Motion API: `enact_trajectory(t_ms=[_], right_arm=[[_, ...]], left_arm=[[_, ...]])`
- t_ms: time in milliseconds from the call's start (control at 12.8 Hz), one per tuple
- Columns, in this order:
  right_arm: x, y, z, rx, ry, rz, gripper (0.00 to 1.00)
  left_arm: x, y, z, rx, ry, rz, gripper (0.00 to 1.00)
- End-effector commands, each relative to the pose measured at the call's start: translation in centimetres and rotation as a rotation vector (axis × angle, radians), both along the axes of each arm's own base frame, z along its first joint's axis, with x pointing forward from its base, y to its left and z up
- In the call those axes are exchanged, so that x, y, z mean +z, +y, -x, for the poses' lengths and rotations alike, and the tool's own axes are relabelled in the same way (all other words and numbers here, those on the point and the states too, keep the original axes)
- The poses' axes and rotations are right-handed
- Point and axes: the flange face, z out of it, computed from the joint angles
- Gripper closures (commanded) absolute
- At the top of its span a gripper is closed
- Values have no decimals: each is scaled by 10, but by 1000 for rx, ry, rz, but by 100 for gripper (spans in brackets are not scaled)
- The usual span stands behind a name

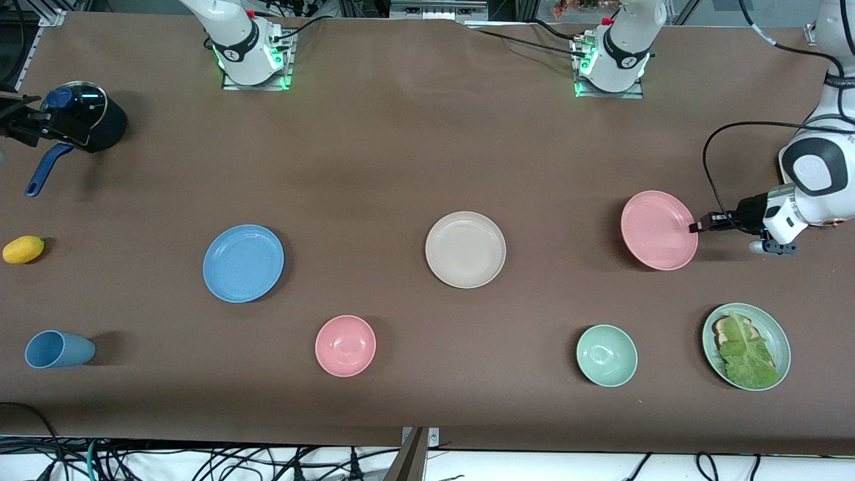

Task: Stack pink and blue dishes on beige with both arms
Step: 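Lower the left gripper and pinch the pink plate's rim, then carry the pink plate with the left gripper onto the beige plate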

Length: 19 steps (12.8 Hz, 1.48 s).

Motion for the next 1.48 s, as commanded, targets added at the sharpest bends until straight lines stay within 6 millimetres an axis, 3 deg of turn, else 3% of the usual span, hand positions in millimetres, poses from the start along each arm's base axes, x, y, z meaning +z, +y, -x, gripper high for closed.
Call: enact_trajectory(t_ms=[0,156,546,1093,1405], right_arm=[[1,-2,5,4,0,-14,0],[1,-2,5,4,0,-14,0],[1,-3,5,3,-2,-14,0],[1,-3,5,4,-2,-14,0],[1,-3,5,3,-2,-14,0]], left_arm=[[46,-27,-16,-31,8,-49,100],[57,-55,-30,-46,3,-47,100],[82,-160,-64,-28,33,-122,100],[91,-285,-67,88,48,-160,100],[78,-354,-60,176,66,-171,100]])
